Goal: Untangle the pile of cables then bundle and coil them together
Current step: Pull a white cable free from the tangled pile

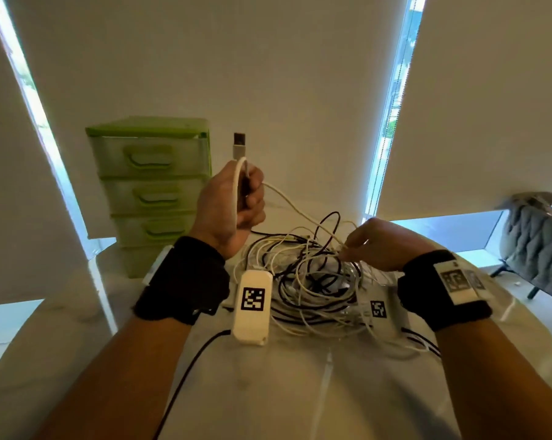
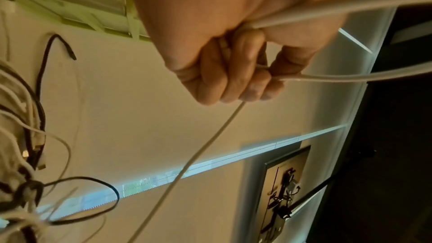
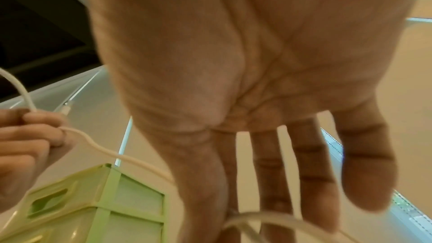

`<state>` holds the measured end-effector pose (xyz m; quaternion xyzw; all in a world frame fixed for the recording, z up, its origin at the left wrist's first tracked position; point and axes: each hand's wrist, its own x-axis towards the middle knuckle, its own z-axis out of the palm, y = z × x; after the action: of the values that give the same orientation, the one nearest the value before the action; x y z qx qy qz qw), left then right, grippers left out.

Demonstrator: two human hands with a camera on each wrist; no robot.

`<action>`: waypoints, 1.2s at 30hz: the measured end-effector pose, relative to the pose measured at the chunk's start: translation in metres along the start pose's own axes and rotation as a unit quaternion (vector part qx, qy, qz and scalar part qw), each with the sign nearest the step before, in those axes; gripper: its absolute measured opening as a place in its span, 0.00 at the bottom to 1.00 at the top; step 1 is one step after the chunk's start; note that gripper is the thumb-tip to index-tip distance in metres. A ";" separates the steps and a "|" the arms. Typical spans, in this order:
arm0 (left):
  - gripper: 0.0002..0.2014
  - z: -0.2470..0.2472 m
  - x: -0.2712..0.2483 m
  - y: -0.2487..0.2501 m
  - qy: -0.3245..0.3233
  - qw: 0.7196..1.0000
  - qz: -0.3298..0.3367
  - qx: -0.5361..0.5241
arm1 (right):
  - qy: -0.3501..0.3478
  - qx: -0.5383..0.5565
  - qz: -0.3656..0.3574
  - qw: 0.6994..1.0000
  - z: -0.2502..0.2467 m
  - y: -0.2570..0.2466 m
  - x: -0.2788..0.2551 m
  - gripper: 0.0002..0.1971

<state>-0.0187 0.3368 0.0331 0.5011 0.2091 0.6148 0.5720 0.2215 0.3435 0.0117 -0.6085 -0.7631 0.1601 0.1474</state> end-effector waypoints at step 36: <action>0.24 0.017 0.005 -0.057 0.115 0.947 -0.032 0.300 | 0.193 0.341 -0.140 0.909 -0.039 -0.026 -0.020 0.05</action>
<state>0.0250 0.3509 -0.0052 0.5688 0.4636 0.5585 0.3867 0.2197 0.3210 0.0576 -0.4272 -0.6963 0.2676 0.5110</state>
